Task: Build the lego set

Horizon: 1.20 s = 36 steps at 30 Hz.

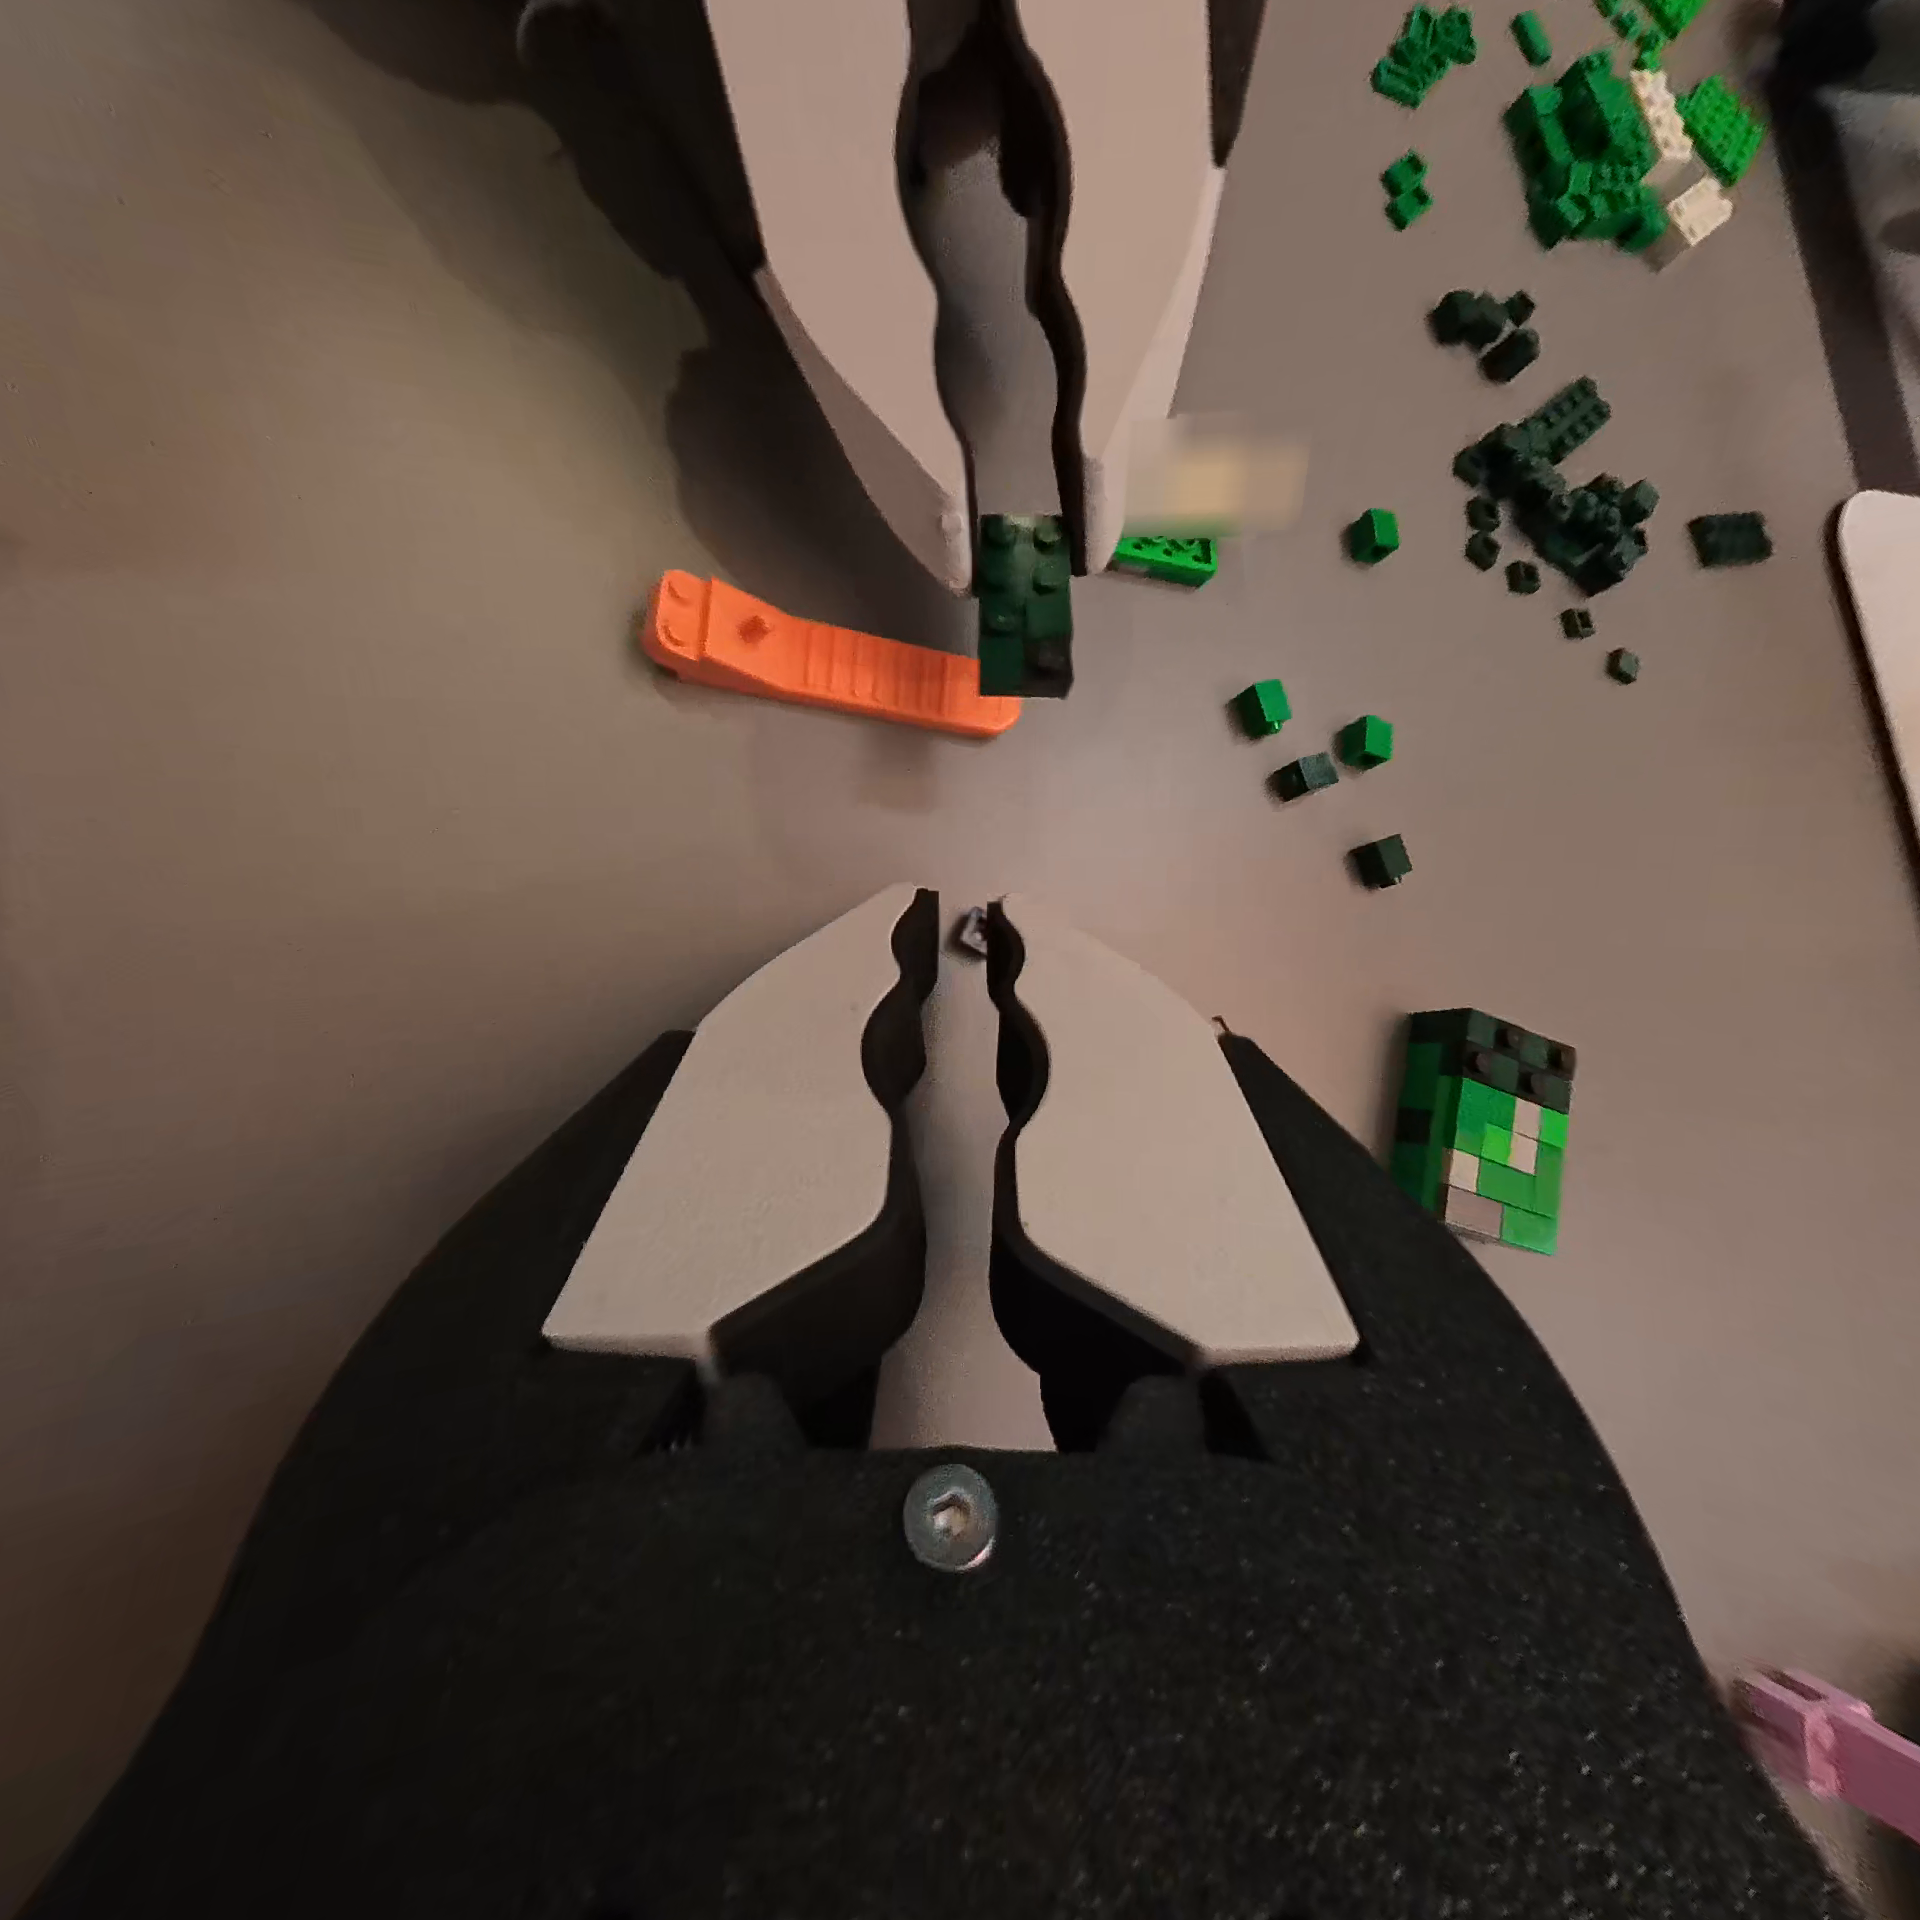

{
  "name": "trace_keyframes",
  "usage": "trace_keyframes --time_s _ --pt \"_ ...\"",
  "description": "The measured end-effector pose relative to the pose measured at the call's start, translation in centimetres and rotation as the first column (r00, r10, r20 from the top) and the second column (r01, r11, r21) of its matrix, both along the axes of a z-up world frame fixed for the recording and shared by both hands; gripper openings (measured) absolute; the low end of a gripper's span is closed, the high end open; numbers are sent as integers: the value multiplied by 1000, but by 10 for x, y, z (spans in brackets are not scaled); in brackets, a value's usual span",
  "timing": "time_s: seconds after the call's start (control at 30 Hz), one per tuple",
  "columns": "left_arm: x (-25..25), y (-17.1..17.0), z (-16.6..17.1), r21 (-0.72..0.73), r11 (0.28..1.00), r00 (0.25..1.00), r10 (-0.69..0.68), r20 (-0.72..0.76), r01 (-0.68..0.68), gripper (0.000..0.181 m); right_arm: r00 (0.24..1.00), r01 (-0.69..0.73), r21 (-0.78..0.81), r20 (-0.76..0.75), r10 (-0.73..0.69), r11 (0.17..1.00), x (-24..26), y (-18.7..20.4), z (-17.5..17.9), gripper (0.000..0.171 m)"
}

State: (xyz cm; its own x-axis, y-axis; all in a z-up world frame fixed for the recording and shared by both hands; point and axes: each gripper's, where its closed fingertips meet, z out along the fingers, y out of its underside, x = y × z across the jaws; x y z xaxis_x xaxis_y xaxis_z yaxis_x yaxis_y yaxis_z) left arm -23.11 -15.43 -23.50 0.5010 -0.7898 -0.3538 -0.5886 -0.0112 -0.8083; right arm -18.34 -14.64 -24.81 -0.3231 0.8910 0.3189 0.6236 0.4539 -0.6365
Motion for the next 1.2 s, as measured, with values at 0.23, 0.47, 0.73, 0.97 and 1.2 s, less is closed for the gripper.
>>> trace_keyframes --time_s 0.23,0.47,0.73,0.97,1.2 --pt "0 0 0 -1 1000 1000 -2 -1 2 17 996 85 -144 29 -82 986 -5 -2 -3 12" --pt "0 -1 0 -3 1000 1000 -4 -1 4 17 992 108 -69 77 -102 992 -3 3 -13 8" --pt "1 -1 0 -5 1000 1000 -7 0 7 17 989 130 -26 76 -127 991 -2 10 -10 7" --pt "1 -1 0 -7 1000 1000 -8 -1 8 17 988 135 -75 89 -128 988 0 10 -13 9" --pt "1 -1 -1 -8 1000 1000 -11 -4 10 17 996 83 -259 29 -79 962 0 8 -8 11"
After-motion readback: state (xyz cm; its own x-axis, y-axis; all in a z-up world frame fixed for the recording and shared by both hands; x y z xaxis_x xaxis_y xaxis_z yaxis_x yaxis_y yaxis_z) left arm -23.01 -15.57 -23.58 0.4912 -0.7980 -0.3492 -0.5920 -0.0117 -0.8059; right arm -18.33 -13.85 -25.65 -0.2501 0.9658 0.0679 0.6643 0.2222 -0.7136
